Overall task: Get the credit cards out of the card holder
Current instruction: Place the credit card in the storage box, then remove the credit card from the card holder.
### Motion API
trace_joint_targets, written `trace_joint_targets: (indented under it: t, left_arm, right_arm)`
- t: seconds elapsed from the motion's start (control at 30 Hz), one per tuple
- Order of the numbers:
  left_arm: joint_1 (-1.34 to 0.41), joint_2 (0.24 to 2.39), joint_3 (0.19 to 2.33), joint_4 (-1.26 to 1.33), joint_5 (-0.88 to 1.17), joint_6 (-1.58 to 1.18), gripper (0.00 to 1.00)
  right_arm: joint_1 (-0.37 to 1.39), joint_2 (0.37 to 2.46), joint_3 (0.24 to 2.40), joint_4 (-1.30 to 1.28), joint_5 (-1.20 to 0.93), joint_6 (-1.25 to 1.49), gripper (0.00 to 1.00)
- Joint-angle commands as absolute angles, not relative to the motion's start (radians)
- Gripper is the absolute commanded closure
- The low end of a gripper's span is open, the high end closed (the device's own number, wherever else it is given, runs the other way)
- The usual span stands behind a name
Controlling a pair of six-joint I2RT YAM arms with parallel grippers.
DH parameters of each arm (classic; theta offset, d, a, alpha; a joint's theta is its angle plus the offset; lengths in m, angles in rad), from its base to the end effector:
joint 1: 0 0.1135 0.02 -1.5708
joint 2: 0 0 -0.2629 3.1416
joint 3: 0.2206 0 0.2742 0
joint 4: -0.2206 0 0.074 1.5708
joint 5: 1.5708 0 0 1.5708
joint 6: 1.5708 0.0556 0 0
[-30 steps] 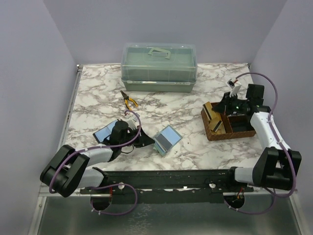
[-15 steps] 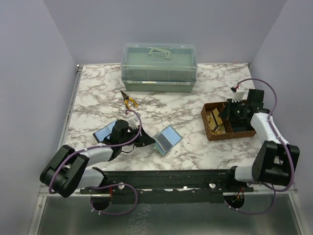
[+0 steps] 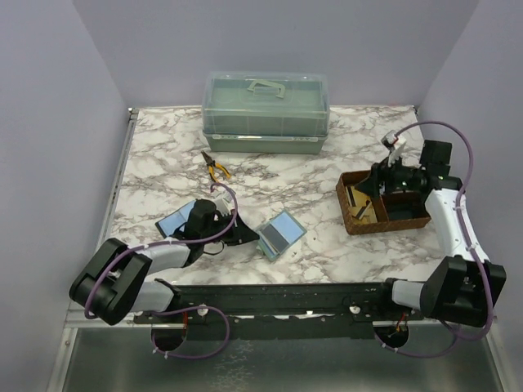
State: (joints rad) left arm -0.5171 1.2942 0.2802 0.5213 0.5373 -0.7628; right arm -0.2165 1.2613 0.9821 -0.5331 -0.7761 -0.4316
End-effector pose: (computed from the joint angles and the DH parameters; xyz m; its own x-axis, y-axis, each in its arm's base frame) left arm 0.2014 -0.1473 0.1134 -0.8615 -0.1929 -0.4697 0.3063 0.5403 -0.7838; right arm 0.2934 -0.0247 0.2653 -0.5112 -0.1932 -0.8375 -0.5847 0.7923 0.1741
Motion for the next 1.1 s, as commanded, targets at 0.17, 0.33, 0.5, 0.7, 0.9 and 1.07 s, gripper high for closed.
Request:
trace_joint_targets:
  t: [0.17, 0.33, 0.5, 0.7, 0.9, 1.07]
  left_arm:
    - [-0.511, 1.384, 0.322, 0.485, 0.508, -0.825, 1.0]
    - [-0.512, 1.423, 0.352, 0.485, 0.526, -0.866, 1.0]
    - [-0.511, 1.465, 0.383, 0.486, 0.548, -0.911, 1.0]
    - [-0.511, 1.479, 0.397, 0.486, 0.563, -0.929, 1.0]
    - [-0.511, 1.477, 0.394, 0.486, 0.567, -0.93, 1.0]
    - [-0.511, 1.476, 0.394, 0.486, 0.568, -0.928, 1.0]
  right_arm:
    - [0.125, 1.272, 0.791, -0.631, -1.285, -1.115, 0.07]
    - [0.44, 1.344, 0.745, -0.323, -0.878, -0.871, 0.06]
    - [0.739, 1.391, 0.7, -0.13, -0.563, -0.831, 0.04]
    - [0.85, 1.446, 0.688, -0.056, -0.389, -0.805, 0.05]
    - [0.86, 1.45, 0.661, -0.013, -0.35, -0.8, 0.09]
    - [0.876, 1.467, 0.657, -0.009, -0.339, -0.801, 0.11]
